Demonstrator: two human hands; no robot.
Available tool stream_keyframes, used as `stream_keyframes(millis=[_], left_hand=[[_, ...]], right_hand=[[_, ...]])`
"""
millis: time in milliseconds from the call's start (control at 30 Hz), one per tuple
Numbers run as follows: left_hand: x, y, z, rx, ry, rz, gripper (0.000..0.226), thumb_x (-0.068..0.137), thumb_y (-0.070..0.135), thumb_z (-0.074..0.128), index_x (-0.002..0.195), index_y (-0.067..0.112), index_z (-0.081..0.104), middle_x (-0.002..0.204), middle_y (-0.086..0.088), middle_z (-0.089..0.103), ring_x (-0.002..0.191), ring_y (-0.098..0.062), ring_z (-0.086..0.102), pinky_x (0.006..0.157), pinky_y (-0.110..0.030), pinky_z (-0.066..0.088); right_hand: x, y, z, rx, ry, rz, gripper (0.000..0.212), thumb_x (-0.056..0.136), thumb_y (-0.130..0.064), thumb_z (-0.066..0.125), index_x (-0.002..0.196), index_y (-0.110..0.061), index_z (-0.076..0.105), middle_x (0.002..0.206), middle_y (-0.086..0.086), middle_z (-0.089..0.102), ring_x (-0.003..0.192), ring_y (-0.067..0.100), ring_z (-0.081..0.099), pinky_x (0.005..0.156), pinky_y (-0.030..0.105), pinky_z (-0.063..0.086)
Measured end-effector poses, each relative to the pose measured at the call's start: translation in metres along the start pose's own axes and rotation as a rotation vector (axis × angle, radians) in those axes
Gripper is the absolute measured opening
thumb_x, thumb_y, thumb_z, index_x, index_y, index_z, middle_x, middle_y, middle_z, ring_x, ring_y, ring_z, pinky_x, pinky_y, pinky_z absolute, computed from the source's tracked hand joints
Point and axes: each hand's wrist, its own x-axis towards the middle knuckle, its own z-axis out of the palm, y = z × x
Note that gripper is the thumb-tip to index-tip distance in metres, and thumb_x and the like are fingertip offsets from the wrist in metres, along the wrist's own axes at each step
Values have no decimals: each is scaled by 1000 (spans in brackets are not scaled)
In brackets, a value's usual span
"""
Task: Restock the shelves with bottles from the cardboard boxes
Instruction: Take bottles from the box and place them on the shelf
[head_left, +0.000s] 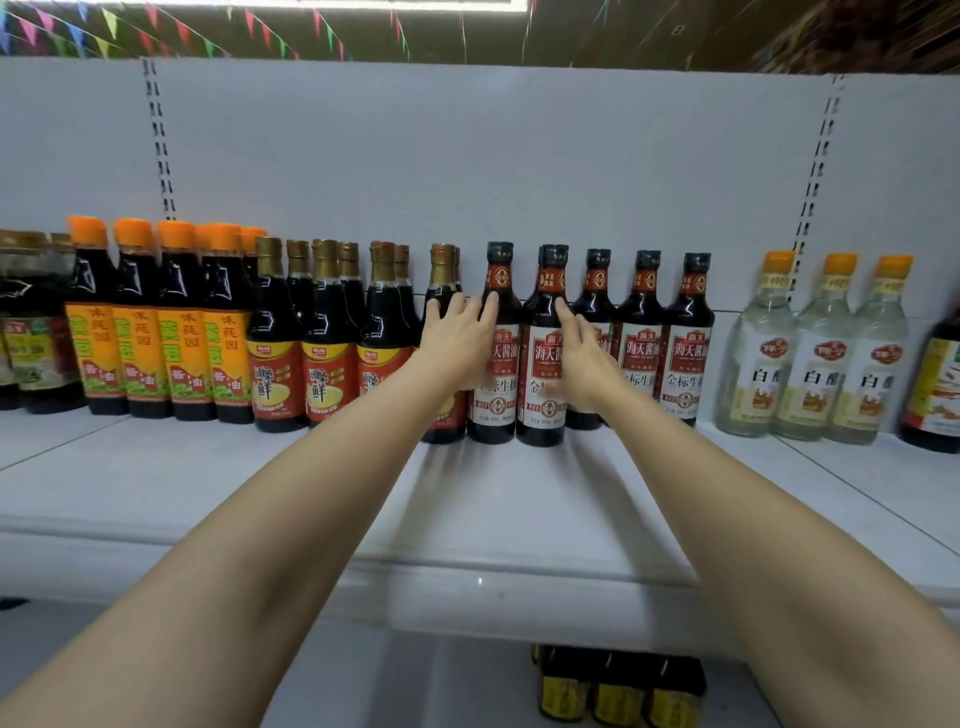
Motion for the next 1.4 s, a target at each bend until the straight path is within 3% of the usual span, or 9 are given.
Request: stream_keyframes(millis=[100, 200, 300, 400, 600, 733, 933, 1167, 1400], left_hand=[[-6, -3, -3, -51, -31, -16, 112, 77, 46, 73, 152, 13, -3, 159, -8, 7, 146, -29, 6, 115, -54, 10], [-18, -9, -4, -86, 10, -31, 105, 80, 45, 70, 152, 14, 1, 159, -8, 7, 145, -29, 7, 116, -54, 9], [-33, -17, -7, -115, 11, -66, 98, 81, 39, 69, 152, 16, 6, 158, -8, 11, 145, -29, 9, 116, -56, 8], [-49, -25, -11, -121, -15, -116, 95, 82, 39, 69, 152, 16, 8, 158, -7, 14, 144, -30, 11, 115, -57, 9], [-92, -44, -26, -370, -7, -305, 76, 87, 39, 62, 147, 16, 22, 150, -10, 24, 138, -30, 19, 108, -50, 26], [-143, -75, -28, -219, -24, -273, 62, 92, 43, 53, 144, 19, 30, 150, -4, 26, 135, -28, 21, 103, -49, 31], [-238, -150, -30, -120, -130, -512, 55, 96, 49, 40, 143, 21, 31, 154, -2, 21, 137, -30, 20, 107, -53, 27], [-382, -255, -64, -56, -183, -789, 57, 98, 47, 39, 146, 21, 27, 155, -3, 20, 140, -26, 16, 109, -51, 22], [-536, -382, -112, -132, -209, -1157, 71, 92, 50, 51, 149, 18, 24, 152, -7, 26, 139, -33, 22, 109, -54, 28]], right_hand=[[-9, -2, -10, 14, -52, 8, 121, 82, -14, 74, 145, -35, -27, 160, 8, -15, 103, 28, 61, 81, 38, 56], [-20, -2, -17, 15, -47, -17, 120, 82, -13, 74, 146, -36, -25, 160, 6, -16, 95, 25, 62, 78, 37, 57], [-31, -9, -20, 25, -33, -83, 117, 81, -14, 75, 150, -33, -17, 160, 4, -12, 124, 30, 49, 92, 38, 50], [-44, -24, -18, 47, -43, -155, 114, 79, -20, 77, 152, -31, -11, 160, 2, -7, 139, 30, 30, 106, 47, 40], [-70, -71, 0, 45, -86, -309, 93, 84, -40, 69, 152, -25, 8, 155, 7, 5, 142, 32, 14, 111, 52, 28], [-92, -117, 20, 134, -138, -430, 83, 86, -48, 64, 149, -20, 18, 152, 6, 8, 138, 30, 16, 110, 48, 29], [-131, -217, 54, 202, -225, -675, 81, 89, -51, 59, 151, -20, 17, 154, 6, 12, 140, 28, 17, 110, 48, 28], [-187, -367, 100, 267, -350, -905, 76, 90, -49, 59, 150, -20, 21, 152, 6, 17, 139, 26, 18, 107, 45, 29], [-260, -552, 147, 218, -484, -1179, 71, 92, -51, 53, 149, -21, 23, 155, 5, 6, 142, 29, 10, 110, 50, 27]])
